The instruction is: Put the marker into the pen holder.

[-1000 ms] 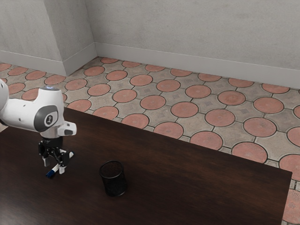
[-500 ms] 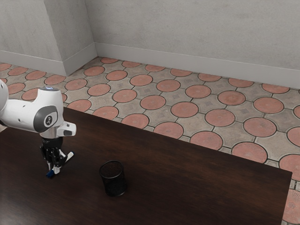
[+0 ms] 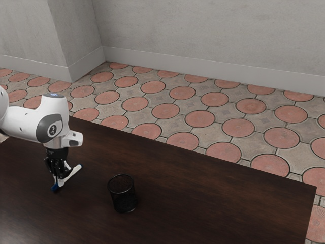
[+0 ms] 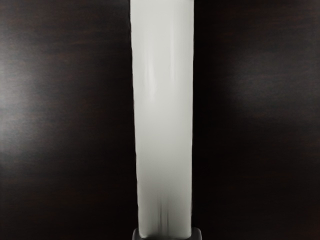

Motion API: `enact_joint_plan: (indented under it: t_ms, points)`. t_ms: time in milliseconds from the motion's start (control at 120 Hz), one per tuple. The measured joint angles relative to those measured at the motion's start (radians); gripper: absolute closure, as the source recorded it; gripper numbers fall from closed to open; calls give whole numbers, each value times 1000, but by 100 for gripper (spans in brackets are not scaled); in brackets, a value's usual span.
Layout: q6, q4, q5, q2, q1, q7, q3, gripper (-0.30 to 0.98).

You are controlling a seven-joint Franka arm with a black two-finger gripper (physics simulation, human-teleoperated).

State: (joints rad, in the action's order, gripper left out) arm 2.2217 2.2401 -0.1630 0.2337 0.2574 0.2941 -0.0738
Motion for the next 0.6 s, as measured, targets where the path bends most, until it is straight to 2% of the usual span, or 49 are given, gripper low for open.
enact_joint_plan:
  t_ms: [358,600]
  points:
    - [-27,-31,-45,-118,-40,-27,10,79]
    - [-170,-298,-101,-112,-127,-60,86,79]
